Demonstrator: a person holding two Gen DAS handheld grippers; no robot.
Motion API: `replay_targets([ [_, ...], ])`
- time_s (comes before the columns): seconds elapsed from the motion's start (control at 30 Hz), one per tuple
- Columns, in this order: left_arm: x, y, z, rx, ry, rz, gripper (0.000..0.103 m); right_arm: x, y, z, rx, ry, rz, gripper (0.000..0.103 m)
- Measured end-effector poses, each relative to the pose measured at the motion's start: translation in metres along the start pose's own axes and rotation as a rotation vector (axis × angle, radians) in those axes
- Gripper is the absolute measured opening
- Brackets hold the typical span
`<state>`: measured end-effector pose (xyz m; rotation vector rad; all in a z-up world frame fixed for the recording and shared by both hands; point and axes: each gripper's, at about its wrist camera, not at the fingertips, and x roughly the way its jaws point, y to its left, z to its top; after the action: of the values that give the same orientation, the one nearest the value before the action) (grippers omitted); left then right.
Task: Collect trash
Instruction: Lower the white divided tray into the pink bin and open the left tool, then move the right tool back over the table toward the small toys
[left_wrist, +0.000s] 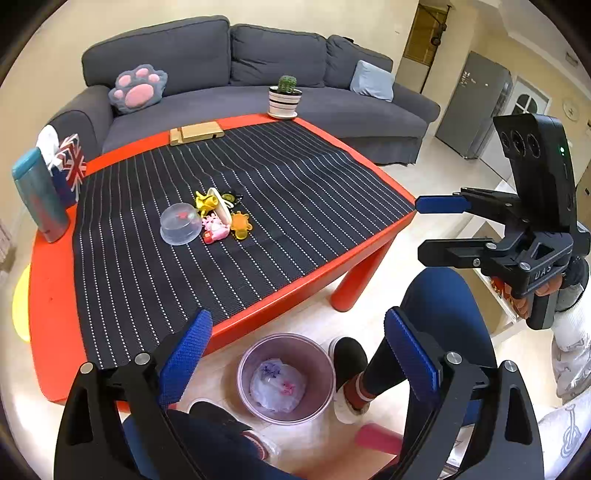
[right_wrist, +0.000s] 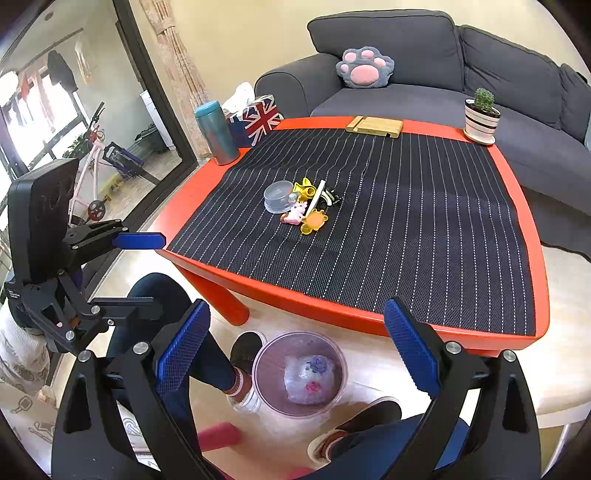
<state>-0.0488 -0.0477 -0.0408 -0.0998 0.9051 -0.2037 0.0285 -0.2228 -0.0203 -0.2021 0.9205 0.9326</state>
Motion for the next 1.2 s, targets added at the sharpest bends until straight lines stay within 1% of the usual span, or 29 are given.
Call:
replay_targets([
  [0.37,0.001,0.005,0.0,-0.023,-0.001,0.001,0.093,0.002,0.002,-0.003,0.0,0.007,0.006,0.094],
  [0.67,-0.001,0.014,0.004,-0.044,-0.022,0.024,0.094,0.006,0.004,0.005,-0.01,0.002,0.01,0.094],
  [1.0,-0.001,0.04,0.015,-0.076,-0.038,0.059,0.094,0.025,0.005,0.033,-0.055,0.018,0.016,0.094],
  [1.2,0.002,0.06,0.023,-0.104,-0.042,0.074,0.094,0.046,0.003,0.053,-0.093,0.049,0.002,0.094],
])
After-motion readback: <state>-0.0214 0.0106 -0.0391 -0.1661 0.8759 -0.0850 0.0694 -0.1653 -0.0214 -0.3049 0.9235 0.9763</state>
